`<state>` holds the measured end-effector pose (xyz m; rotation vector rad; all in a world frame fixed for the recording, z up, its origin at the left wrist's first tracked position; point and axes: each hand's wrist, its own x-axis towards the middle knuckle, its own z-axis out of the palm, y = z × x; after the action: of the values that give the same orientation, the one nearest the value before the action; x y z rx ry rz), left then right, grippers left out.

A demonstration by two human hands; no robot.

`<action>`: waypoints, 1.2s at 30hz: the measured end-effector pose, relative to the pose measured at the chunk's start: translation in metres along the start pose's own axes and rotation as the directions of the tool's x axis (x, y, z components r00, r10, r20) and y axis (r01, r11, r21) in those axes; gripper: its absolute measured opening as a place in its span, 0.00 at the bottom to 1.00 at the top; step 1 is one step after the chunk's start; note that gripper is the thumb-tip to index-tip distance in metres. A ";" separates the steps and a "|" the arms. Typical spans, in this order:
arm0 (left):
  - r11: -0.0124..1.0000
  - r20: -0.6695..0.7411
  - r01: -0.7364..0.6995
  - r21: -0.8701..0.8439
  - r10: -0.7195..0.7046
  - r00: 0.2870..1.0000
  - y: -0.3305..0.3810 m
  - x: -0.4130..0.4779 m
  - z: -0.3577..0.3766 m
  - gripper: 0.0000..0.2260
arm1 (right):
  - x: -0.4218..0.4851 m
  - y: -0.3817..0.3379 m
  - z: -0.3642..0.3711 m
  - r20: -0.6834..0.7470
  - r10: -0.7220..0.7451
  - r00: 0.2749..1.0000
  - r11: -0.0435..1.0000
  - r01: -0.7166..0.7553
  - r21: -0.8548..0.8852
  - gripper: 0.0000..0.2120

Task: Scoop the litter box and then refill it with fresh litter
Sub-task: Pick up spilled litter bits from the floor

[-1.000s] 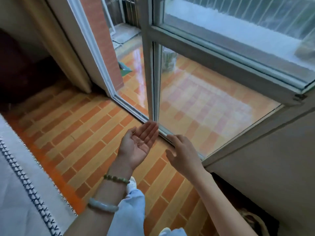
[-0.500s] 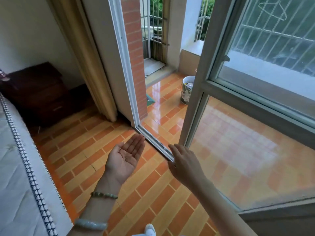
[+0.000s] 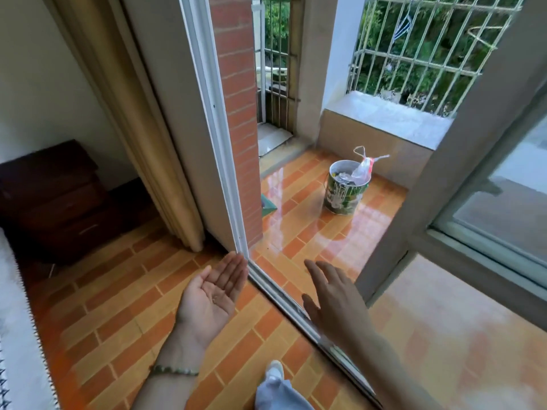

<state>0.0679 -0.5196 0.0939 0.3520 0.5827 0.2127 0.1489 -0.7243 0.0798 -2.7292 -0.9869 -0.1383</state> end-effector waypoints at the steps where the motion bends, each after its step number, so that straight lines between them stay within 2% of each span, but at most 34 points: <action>1: 1.000 -0.009 0.010 -0.002 -0.010 1.000 0.006 0.020 0.011 0.25 | 0.020 0.007 0.002 0.011 0.018 1.000 1.000 -0.018 0.014 0.33; 4: 1.000 0.007 0.026 0.013 -0.027 1.000 0.024 0.076 0.044 0.24 | 0.073 0.022 0.003 0.027 0.064 0.998 0.997 -0.066 0.050 0.31; 7: 0.998 0.045 0.039 0.043 -0.041 0.998 0.037 0.124 0.078 0.18 | 0.120 0.037 0.006 0.007 0.079 0.997 0.995 -0.079 0.053 0.31; 10: 0.995 0.074 0.072 0.063 -0.077 0.994 0.045 0.169 0.103 0.18 | 0.160 0.053 0.009 0.001 0.100 0.995 0.993 -0.100 0.061 0.29; 14: 0.987 0.076 0.142 0.081 -0.148 0.986 0.046 0.234 0.128 0.15 | 0.209 0.076 0.018 0.029 0.183 0.983 0.954 -0.185 0.236 0.25; 17: 0.980 0.100 0.173 0.095 -0.182 0.978 0.046 0.295 0.152 0.17 | 0.250 0.099 0.029 0.088 0.328 0.940 0.877 -0.338 0.342 0.24; 18: 0.976 0.097 0.189 0.106 -0.200 0.975 0.046 0.311 0.161 0.14 | 0.262 0.107 0.032 0.099 0.369 0.924 0.852 -0.379 0.360 0.24; 20: 0.953 0.100 0.265 0.147 -0.281 0.954 0.045 0.361 0.181 0.16 | 0.295 0.128 0.044 0.120 0.479 0.870 0.780 -0.484 0.397 0.24; 24: 0.917 0.144 0.331 0.221 -0.367 0.919 0.042 0.427 0.228 0.18 | 0.349 0.161 0.049 0.153 0.553 0.819 0.713 -0.560 0.422 0.22; 29: 0.851 0.149 0.425 0.308 -0.485 0.862 0.031 0.522 0.292 0.18 | 0.425 0.204 0.043 0.122 0.638 0.761 0.622 -0.602 0.500 0.21; 32: 0.817 0.162 0.469 0.336 -0.541 0.825 0.013 0.563 0.323 0.22 | 0.455 0.230 0.036 0.063 0.692 0.719 0.574 -0.601 0.557 0.20; 36: 0.767 0.154 0.507 0.393 -0.599 0.786 -0.016 0.608 0.365 0.23 | 0.494 0.275 0.028 0.030 0.702 0.711 0.559 -0.577 0.595 0.20</action>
<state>0.7737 -0.4525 0.0687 0.5089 0.4246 -0.5215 0.7049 -0.6168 0.0836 -2.2461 0.1079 0.0065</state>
